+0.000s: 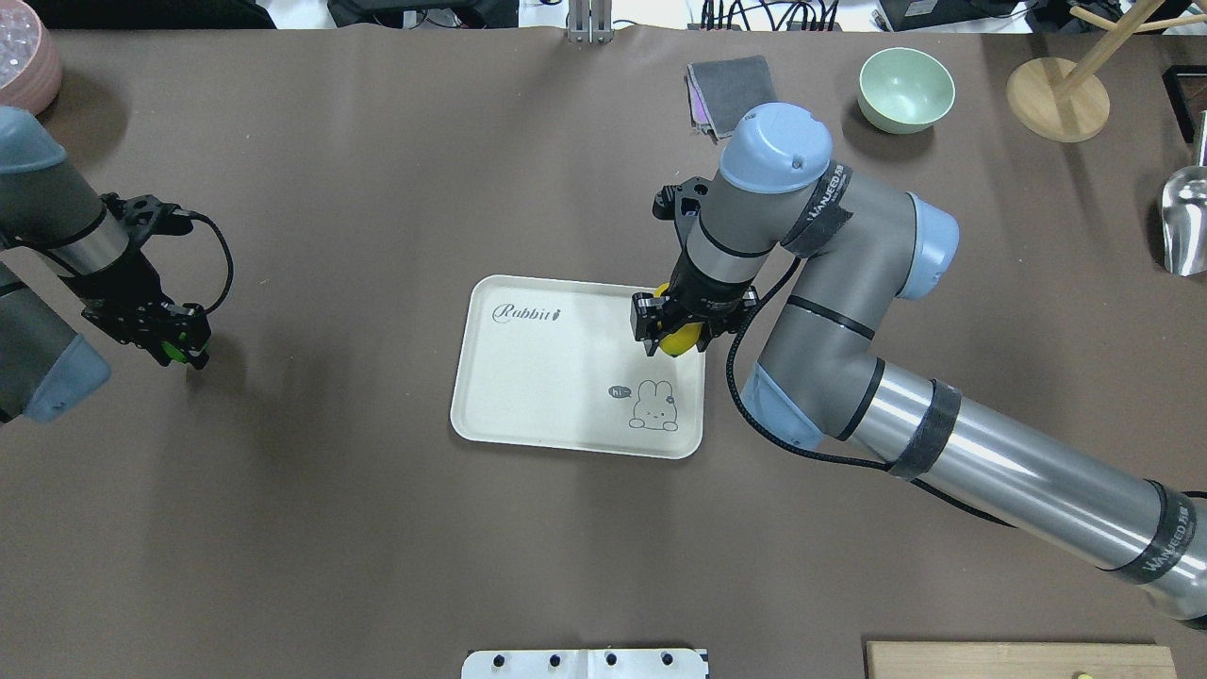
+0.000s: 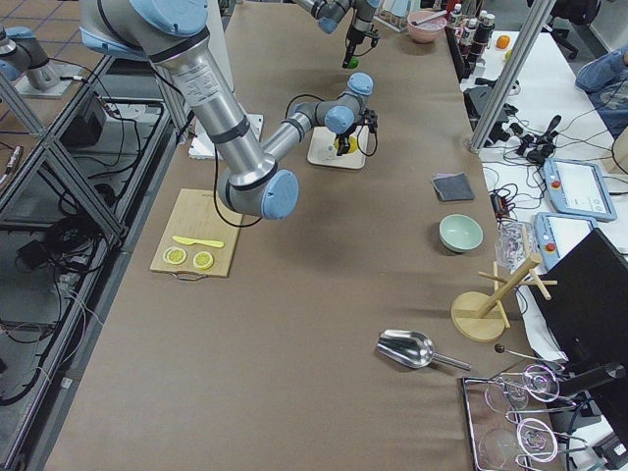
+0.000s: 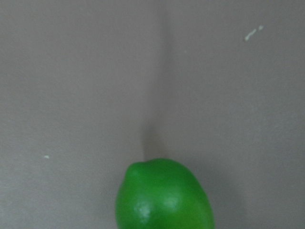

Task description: Place all lemons on tray

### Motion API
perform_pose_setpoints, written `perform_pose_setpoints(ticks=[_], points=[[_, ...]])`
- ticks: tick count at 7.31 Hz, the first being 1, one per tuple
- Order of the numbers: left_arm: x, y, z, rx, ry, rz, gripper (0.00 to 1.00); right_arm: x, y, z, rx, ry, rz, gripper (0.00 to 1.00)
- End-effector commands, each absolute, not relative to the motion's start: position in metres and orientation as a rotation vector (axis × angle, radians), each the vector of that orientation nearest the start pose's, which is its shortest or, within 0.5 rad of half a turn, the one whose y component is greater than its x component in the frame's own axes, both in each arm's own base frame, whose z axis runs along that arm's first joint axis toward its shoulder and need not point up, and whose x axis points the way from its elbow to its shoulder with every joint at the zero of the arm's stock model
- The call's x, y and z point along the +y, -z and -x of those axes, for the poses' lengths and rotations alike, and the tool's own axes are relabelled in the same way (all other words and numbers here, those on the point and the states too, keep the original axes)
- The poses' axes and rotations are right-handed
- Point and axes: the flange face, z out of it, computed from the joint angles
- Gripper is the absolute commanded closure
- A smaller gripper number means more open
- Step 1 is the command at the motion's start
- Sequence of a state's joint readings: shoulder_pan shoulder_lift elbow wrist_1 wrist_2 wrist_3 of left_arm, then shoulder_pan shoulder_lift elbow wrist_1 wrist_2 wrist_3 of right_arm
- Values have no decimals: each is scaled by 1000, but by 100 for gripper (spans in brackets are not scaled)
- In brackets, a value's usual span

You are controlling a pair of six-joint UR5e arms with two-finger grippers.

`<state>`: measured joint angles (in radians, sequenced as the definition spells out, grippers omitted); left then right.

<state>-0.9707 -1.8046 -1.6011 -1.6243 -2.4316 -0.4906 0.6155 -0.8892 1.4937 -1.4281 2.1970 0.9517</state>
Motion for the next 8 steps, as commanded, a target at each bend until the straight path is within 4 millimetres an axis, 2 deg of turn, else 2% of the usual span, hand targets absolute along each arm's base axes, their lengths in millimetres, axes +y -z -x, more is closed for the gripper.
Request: perform_pose_setpoints(ticks=[1, 2, 3, 4, 5, 7, 8], points=[[-526, -434, -289, 941, -281, 98, 100, -472, -264, 551, -923, 246, 66, 48], [-538, -387, -309, 978, -325, 46, 100, -476, -265, 548, -921, 254, 55, 0], [-537, -332, -348, 1013, -352, 34, 100, -479, -260, 546, -928, 258, 46, 0], [-518, -295, -395, 1037, -307, 100, 100, -488, -256, 534, -938, 246, 38, 0], [-490, -268, -439, 1044, -307, 154, 100, -506, -254, 514, -954, 221, 37, 0], [-486, -222, -491, 1055, -302, 198, 100, -552, -256, 452, -988, 153, 34, 0], [-474, -206, -528, 1047, -324, 232, 100, -558, -272, 426, -985, 204, -17, 0]])
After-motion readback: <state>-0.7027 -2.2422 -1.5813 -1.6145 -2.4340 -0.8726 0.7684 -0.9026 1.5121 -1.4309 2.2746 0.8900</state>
